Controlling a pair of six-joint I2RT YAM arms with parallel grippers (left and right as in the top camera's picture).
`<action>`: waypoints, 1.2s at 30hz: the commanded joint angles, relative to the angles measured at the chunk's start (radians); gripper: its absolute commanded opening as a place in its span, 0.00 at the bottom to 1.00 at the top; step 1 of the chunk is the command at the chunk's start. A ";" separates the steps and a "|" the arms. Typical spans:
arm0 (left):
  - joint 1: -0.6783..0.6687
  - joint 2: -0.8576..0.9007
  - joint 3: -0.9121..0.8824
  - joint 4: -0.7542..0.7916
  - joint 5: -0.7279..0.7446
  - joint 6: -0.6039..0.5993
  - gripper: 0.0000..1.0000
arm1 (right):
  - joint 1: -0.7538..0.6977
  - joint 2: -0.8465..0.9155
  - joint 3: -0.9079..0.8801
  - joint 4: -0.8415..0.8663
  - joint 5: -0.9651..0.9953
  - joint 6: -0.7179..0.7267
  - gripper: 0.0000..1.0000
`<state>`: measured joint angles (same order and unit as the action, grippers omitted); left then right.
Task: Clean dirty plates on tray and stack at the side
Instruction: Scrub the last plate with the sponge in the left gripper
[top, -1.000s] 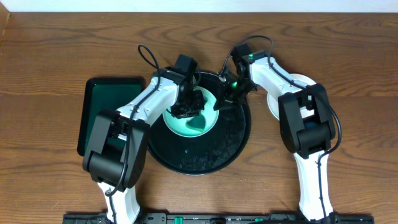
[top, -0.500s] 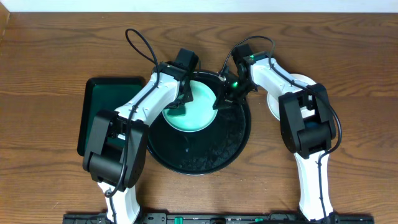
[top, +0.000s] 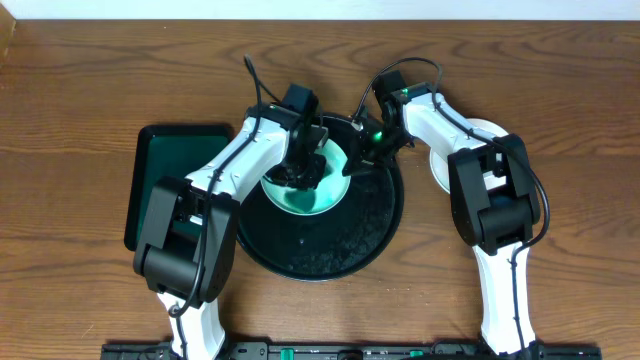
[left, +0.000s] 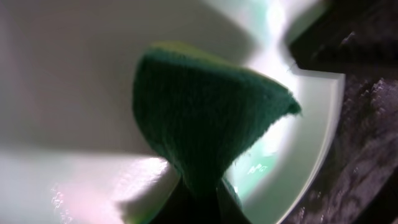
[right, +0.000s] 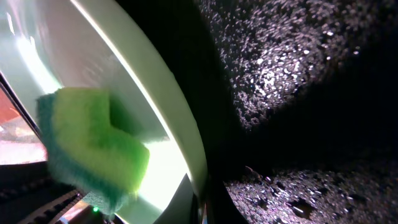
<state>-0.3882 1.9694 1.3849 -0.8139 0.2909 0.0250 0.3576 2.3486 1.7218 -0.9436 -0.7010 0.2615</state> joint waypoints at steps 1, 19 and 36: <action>-0.007 0.016 0.002 0.114 0.070 0.090 0.07 | -0.016 0.058 -0.030 0.005 0.093 0.041 0.01; 0.022 0.019 -0.021 -0.035 -0.068 -0.225 0.07 | -0.016 0.058 -0.029 -0.006 0.098 0.041 0.01; 0.023 0.020 -0.035 0.183 -0.384 -0.182 0.07 | -0.016 0.058 -0.029 -0.007 0.098 0.041 0.01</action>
<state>-0.3714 1.9751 1.3617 -0.6403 0.2558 -0.0879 0.3576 2.3486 1.7218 -0.9455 -0.7044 0.2623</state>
